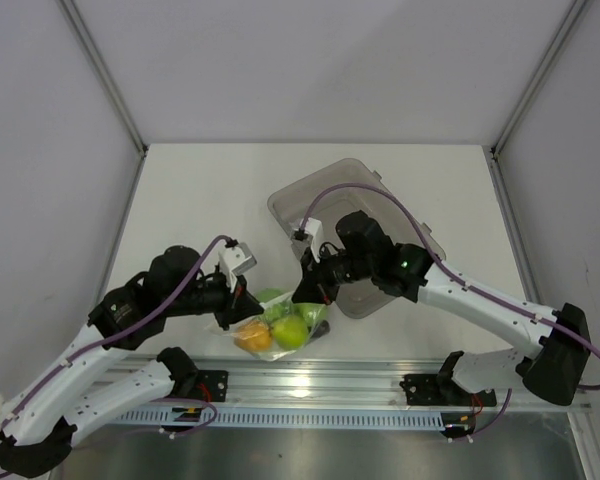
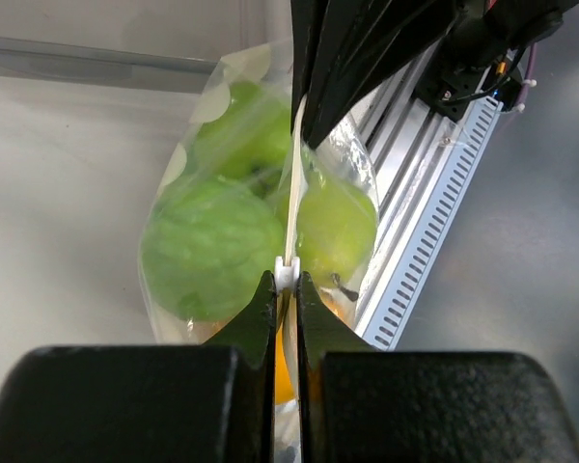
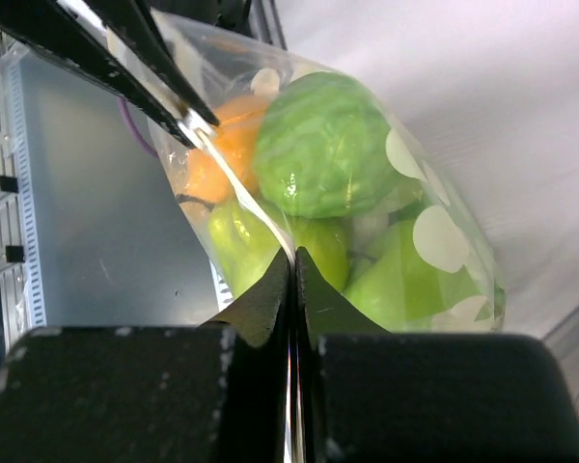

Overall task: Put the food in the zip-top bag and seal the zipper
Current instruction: Zip the zipper food storage bag at the center of the board.

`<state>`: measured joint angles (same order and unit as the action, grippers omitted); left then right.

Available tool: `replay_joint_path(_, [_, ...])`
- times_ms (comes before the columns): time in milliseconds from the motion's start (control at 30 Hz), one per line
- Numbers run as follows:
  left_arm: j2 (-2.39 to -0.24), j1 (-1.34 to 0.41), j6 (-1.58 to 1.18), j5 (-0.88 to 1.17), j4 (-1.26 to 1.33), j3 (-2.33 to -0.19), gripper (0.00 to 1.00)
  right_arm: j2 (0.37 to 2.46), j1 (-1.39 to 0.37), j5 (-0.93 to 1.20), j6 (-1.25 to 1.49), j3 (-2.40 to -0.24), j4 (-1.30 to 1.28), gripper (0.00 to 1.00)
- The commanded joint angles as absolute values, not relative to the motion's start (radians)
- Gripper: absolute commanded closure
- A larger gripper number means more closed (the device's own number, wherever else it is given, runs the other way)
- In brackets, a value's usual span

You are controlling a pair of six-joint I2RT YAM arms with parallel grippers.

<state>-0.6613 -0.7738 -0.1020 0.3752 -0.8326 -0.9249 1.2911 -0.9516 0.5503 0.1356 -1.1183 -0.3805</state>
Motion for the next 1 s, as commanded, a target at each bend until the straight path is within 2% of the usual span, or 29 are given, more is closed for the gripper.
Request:
replay_joint_path(0, [-0.646,-0.769,-0.133,0.344,-0.874,-0.957,0.99,1.243,-0.891,0.493,0.129,-1.106,-0.399,1.0])
replay_joint_path(233, [-0.634,-0.769,-0.173,0.299,-0.923,-0.977,0.99,1.21,-0.813,0.548,0.12,-1.068,-0.408,1.0])
replay_joint_path(567, [-0.523,-0.769,-0.311,0.219,-0.997,-0.997,0.99,1.187,-0.793,0.56,0.112,-1.075,-0.442,1.0])
replay_joint_path(967, [-0.433,-0.769,-0.502,0.025,-1.166,-1.009,0.99,1.192,-0.788,0.569,0.121,-1.057,-0.425,1.0])
